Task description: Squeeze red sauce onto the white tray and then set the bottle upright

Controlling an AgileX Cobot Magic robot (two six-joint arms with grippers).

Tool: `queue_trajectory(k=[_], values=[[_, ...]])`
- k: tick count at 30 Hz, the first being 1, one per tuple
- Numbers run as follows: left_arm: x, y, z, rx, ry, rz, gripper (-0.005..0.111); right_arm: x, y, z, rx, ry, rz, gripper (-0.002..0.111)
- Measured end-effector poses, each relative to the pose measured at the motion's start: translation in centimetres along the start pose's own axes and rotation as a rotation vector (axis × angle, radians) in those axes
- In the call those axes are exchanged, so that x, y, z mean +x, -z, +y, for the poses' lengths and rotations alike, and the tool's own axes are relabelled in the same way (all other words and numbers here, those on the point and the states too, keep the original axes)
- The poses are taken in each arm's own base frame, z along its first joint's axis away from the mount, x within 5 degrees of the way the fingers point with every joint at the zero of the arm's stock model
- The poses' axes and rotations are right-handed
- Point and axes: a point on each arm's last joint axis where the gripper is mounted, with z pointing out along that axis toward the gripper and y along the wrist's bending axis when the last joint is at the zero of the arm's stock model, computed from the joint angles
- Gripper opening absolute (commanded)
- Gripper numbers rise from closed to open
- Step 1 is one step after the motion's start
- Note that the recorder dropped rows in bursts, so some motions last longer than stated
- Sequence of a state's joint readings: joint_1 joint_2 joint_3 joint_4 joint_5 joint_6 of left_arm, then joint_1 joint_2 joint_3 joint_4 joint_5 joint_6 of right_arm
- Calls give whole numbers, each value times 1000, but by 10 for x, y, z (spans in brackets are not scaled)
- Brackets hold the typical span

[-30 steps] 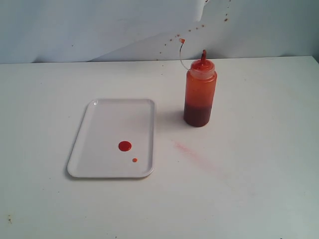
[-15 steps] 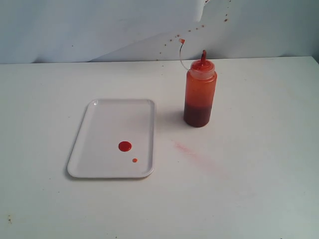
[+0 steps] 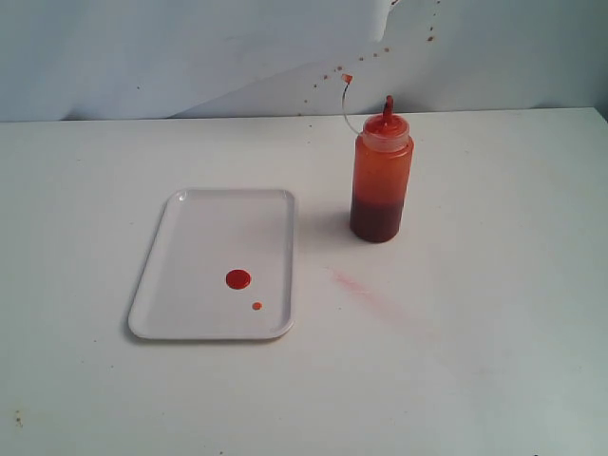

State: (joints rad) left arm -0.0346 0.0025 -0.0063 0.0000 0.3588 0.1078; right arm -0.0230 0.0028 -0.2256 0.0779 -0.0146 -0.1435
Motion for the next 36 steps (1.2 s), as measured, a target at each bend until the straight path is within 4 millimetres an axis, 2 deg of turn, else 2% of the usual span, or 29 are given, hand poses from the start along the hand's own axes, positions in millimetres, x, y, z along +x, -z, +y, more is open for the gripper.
queue_trajectory(k=[7, 12, 25, 36], values=[[0, 0, 0, 0, 0, 0, 0, 49, 1, 3, -11, -12, 158, 0], [0, 0, 0, 0, 0, 0, 0, 74, 4, 5, -16, -15, 236, 0], [0, 0, 0, 0, 0, 0, 0, 78, 5, 5, -15, -33, 249, 0], [0, 0, 0, 0, 0, 0, 0, 88, 8, 7, -33, -34, 361, 0]])
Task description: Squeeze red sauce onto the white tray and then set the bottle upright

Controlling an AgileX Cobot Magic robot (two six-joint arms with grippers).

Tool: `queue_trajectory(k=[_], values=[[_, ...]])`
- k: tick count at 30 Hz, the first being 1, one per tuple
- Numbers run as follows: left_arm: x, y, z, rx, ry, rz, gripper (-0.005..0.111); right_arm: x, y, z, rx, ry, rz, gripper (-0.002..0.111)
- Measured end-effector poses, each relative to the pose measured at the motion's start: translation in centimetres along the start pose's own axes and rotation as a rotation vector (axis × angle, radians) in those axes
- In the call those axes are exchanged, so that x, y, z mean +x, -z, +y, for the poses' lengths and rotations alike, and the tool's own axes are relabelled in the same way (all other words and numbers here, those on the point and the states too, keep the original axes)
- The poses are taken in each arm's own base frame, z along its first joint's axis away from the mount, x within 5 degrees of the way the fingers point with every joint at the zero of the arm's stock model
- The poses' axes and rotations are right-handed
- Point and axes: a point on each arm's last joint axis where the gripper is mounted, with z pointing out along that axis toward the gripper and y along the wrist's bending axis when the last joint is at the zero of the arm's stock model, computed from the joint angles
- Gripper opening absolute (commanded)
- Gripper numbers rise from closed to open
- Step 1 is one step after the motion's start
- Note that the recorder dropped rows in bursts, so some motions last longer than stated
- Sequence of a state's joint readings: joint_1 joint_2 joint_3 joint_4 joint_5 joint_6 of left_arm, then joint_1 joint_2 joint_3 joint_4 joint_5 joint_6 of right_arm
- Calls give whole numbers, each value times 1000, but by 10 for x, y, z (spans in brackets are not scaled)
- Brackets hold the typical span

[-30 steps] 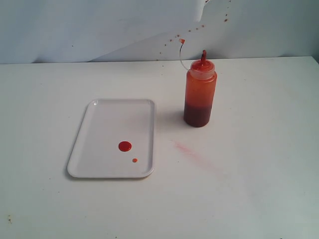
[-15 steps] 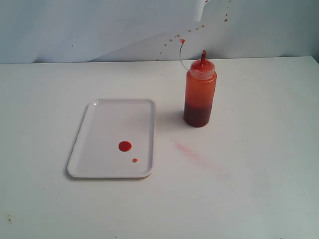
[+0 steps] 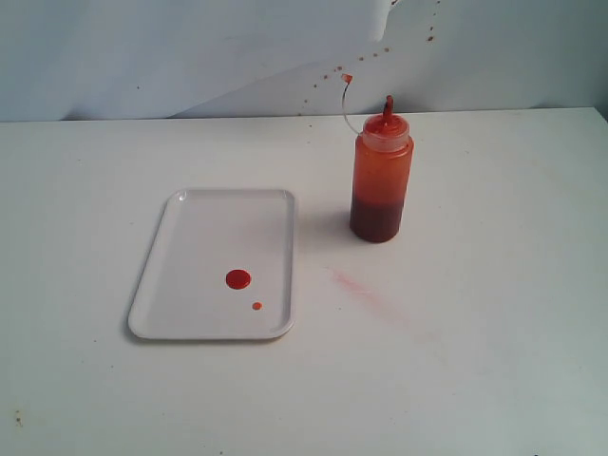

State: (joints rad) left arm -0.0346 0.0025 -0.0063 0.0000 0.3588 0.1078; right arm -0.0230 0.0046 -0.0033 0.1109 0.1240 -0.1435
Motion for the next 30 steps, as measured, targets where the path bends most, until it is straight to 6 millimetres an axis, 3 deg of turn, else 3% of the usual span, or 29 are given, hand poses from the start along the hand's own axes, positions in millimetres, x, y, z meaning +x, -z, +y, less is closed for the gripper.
queue_trajectory(k=[10, 17, 30], values=[[0, 0, 0, 0, 0, 0, 0, 4, 0, -1, 5, 70, 39, 0], [0, 0, 0, 0, 0, 0, 0, 15, 1, -3, 15, 186, 167, 0], [0, 0, 0, 0, 0, 0, 0, 18, 2, 2, -23, 24, 198, 0]])
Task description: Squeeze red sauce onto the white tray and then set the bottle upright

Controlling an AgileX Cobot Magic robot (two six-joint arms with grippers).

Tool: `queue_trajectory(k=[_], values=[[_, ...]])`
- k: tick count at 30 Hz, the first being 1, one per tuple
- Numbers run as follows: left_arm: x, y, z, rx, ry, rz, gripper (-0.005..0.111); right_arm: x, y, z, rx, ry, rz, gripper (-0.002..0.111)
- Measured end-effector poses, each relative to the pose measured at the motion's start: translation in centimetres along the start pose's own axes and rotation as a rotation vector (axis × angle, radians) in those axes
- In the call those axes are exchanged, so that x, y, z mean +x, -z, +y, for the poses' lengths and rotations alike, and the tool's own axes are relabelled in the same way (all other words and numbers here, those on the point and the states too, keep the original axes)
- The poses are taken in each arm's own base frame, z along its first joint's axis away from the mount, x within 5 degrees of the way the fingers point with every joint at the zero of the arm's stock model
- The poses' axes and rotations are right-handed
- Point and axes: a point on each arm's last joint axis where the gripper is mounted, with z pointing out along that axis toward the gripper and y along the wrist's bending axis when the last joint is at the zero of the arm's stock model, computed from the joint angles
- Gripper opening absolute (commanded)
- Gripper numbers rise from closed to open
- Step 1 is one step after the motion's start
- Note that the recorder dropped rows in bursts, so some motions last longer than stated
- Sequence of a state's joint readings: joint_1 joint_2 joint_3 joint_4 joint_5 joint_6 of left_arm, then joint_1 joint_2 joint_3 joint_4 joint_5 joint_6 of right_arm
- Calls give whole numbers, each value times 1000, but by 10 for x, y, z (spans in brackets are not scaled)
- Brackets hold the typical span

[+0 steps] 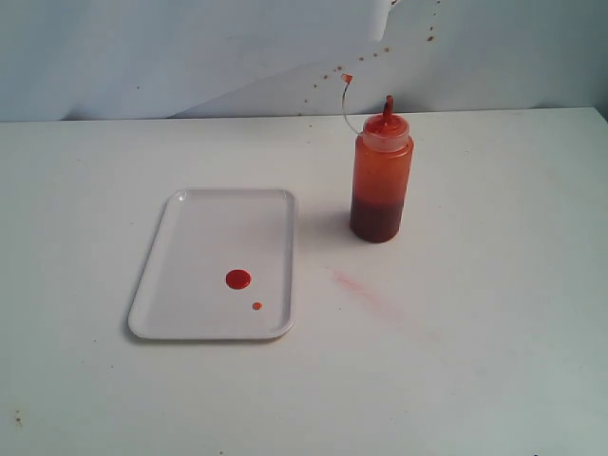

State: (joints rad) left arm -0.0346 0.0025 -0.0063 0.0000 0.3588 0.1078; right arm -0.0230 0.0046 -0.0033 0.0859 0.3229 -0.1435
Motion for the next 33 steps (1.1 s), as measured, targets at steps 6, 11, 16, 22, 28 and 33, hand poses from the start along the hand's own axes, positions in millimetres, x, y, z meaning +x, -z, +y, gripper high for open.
queue_trajectory(k=[6, 11, 16, 22, 28, 33], values=[[0, 0, 0, 0, 0, 0, 0, 0, 0, 0, -2, -6, 0, 0], [0, 0, 0, 0, 0, 0, 0, 0, 0, -1, 6, 18, 2, 0], [0, 0, 0, 0, 0, 0, 0, 0, 0, -2, 24, 72, 5, 0], [0, 0, 0, 0, 0, 0, 0, 0, 0, -2, 18, 54, 4, 0], [0, 0, 0, 0, 0, 0, 0, 0, 0, -2, 17, 52, 4, 0], [0, 0, 0, 0, 0, 0, 0, 0, 0, -2, 20, 60, 4, 0]])
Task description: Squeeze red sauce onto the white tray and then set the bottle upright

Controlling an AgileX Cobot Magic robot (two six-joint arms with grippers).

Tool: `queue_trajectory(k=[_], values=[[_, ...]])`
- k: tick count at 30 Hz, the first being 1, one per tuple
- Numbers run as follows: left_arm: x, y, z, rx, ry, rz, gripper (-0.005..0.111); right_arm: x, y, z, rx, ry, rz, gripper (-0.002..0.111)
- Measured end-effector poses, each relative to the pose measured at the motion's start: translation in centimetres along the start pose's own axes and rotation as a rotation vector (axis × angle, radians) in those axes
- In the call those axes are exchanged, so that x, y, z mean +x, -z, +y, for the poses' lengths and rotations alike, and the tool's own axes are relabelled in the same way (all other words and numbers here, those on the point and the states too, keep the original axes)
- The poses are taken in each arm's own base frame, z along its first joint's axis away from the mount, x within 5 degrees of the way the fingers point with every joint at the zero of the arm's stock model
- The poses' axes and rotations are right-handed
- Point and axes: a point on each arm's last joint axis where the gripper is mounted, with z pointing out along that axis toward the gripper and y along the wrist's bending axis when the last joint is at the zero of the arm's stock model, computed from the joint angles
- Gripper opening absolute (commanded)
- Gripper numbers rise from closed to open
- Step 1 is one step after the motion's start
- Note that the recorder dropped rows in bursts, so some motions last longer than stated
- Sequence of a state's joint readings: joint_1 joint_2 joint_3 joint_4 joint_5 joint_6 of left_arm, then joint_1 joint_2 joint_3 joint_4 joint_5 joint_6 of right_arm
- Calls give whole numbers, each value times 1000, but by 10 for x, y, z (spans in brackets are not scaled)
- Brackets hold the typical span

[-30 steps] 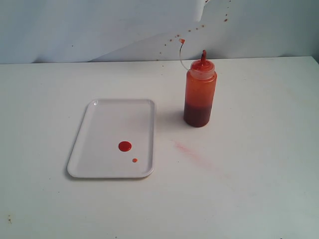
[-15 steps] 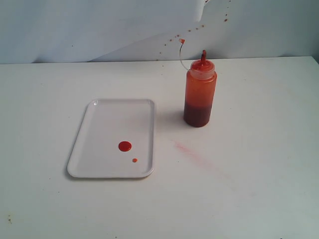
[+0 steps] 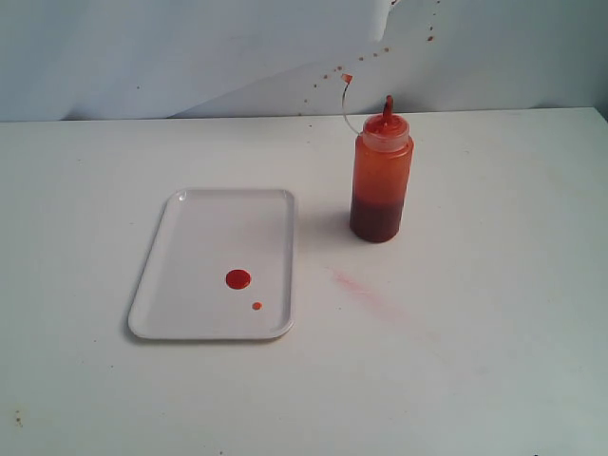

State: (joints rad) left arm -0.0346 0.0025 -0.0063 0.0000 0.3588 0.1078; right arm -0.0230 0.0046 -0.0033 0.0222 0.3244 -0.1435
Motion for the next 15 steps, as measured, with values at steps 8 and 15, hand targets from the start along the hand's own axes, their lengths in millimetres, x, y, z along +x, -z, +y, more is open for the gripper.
queue_trajectory(k=[8, 15], values=[[0, 0, 0, 0, 0, 0, 0, 0, 0, 0, 1, 4, 0, 0], [0, 0, 0, 0, 0, 0, 0, 0, 0, 0, 3, 8, 0, 0]])
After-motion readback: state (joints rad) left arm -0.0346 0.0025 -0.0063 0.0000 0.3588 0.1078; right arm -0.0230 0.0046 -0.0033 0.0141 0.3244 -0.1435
